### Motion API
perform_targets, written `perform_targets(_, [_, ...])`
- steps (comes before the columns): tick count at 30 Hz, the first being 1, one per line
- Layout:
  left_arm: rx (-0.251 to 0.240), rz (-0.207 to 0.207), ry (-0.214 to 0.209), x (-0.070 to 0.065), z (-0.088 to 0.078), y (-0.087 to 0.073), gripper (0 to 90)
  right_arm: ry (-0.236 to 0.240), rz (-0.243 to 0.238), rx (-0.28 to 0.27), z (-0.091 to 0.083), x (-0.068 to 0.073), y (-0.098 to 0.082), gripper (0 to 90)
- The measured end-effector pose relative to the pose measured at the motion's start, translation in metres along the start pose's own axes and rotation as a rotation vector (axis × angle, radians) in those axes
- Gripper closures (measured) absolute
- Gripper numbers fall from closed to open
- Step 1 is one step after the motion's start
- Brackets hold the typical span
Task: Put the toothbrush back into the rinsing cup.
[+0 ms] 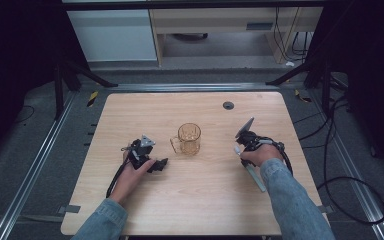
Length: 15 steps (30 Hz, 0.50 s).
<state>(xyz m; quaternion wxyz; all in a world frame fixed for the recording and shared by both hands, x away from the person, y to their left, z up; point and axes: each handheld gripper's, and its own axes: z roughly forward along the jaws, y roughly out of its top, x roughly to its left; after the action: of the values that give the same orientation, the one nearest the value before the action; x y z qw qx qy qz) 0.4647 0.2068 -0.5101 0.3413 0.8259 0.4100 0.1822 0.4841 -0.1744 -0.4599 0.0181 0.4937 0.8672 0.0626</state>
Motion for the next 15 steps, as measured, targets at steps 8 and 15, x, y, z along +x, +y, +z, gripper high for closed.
perform_targets(8, [0.000, 0.000, -0.001, 0.0000, 0.0001, 0.0000, 0.0, 0.000, 0.004, 0.001, 0.0032, -0.0029, 0.0034, 73.1])
perform_targets(15, [0.000, 0.000, -0.001, 0.0001, 0.0001, 0.0001, 0.0, -0.001, 0.002, 0.010, 0.0053, -0.0023, 0.0043, 73.1])
